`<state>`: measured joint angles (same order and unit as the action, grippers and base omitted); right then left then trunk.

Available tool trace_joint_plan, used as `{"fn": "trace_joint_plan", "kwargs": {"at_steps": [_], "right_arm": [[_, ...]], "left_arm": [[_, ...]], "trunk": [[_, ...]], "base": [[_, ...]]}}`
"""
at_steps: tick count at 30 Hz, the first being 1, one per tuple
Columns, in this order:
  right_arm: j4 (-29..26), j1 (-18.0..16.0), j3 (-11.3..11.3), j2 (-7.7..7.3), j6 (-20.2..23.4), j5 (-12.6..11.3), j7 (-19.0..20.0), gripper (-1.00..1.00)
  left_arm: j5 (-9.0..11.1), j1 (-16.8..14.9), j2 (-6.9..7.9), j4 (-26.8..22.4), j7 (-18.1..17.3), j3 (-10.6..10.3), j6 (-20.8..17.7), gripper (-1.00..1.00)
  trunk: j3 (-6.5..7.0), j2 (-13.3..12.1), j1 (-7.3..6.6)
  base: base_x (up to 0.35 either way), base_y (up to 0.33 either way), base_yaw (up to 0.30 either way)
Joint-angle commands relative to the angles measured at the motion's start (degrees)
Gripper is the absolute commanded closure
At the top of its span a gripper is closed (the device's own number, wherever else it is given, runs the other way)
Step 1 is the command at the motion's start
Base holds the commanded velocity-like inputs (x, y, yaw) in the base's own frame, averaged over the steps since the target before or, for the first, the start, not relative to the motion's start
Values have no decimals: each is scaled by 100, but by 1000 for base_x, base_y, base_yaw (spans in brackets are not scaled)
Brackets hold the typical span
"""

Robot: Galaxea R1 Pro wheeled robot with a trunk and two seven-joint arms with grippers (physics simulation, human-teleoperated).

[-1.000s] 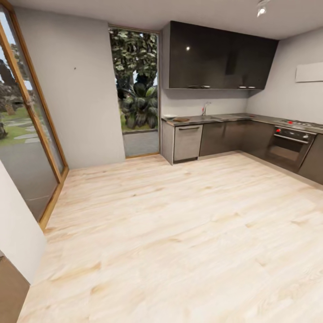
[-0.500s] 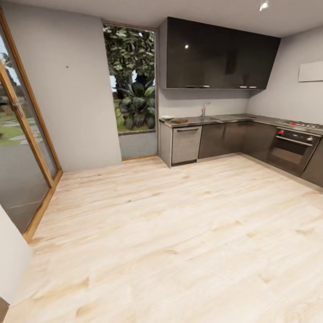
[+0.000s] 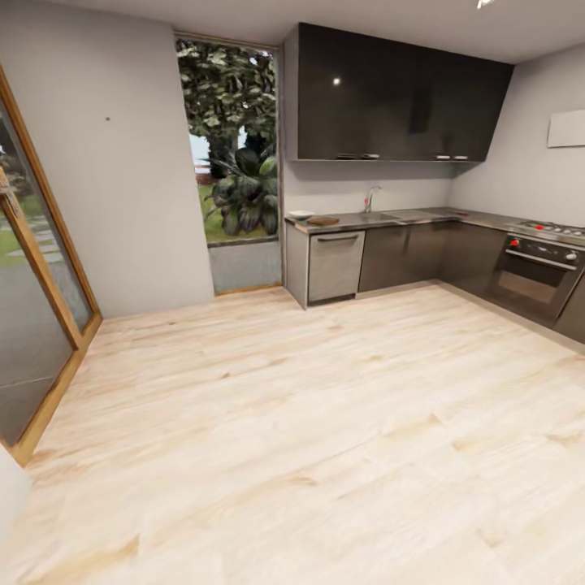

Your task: In the kitchen, take the Vidalia onion out of the sink, dice it on the chopping board with the paring knife, put the diced onion into the bowl on the countertop, then place both the paring knife and the chopping board into the sink.

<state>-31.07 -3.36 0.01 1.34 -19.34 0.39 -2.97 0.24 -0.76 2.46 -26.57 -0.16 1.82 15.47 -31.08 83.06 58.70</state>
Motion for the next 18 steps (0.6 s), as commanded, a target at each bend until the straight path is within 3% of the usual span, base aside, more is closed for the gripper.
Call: {"fn": "trace_joint_plan", "kwargs": {"at_steps": [1, 18], "right_arm": [[4, -5, 0, 3, -17, 5, -19, -100], [4, -5, 1, 5, -17, 2, -20, -100]], "left_arm": [[2, -3, -4, 3, -2, 6, 18, -100], [2, -3, -3, -3, -2, 9, 18, -100]], "trunk": [[-5, 2, 3], [-5, 2, 3]], "base": [[324, -100, 0], [324, -100, 0]]}}
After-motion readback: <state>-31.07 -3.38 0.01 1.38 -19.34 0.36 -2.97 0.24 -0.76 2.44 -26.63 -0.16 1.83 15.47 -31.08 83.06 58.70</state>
